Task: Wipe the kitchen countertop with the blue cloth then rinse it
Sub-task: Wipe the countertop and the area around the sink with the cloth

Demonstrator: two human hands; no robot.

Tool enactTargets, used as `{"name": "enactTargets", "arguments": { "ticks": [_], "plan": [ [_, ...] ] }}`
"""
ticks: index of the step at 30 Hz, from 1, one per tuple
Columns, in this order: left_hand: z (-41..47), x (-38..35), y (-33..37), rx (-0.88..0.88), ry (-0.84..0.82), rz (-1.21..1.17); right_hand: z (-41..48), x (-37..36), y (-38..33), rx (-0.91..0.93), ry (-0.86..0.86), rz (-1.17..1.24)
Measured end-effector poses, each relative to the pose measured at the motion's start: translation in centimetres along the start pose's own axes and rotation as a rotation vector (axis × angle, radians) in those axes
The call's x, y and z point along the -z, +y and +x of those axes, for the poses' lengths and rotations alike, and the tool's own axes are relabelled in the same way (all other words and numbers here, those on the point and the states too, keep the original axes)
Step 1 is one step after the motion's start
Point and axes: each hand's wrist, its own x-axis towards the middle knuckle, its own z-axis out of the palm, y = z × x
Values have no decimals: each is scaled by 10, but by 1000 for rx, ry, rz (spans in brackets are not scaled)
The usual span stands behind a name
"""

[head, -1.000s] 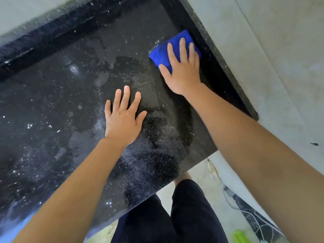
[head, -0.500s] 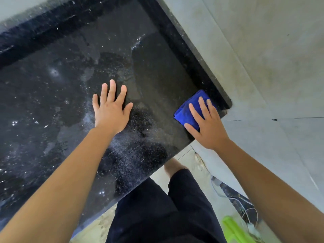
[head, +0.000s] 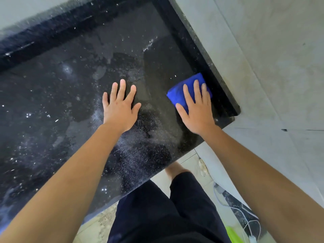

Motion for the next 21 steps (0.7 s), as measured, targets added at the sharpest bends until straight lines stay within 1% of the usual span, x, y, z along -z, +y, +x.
{"name": "enactTargets", "arguments": {
  "ticks": [3, 5, 8, 10, 12, 15, 17, 19, 21],
  "plan": [
    [-1, 0, -1, -12, 20, 15, -36, -9, 13, 96, -30, -7],
    [-2, 1, -2, -20, 27, 41, -33, -9, 16, 126, -73, -16],
    [3, 7, -8, -20, 101, 16, 25, 8, 12, 183, -76, -6],
    [6, 13, -18, 23, 174, -35, 79, 29, 0, 151, -93, 17],
    [15, 22, -35, 90, 201, -56, 136, 46, -22, 139, -101, 23],
    [36, 43, -69, 240, 159, -86, 210, 59, -65, 155, -80, 9],
    [51, 54, -88, 334, 71, -99, 248, 66, -92, 129, -55, 24],
    [60, 60, -96, 377, -20, -122, 270, 69, -109, 123, -27, 34],
    [65, 62, -98, 377, -62, -112, 276, 65, -117, 139, 26, 36]
  ]
}}
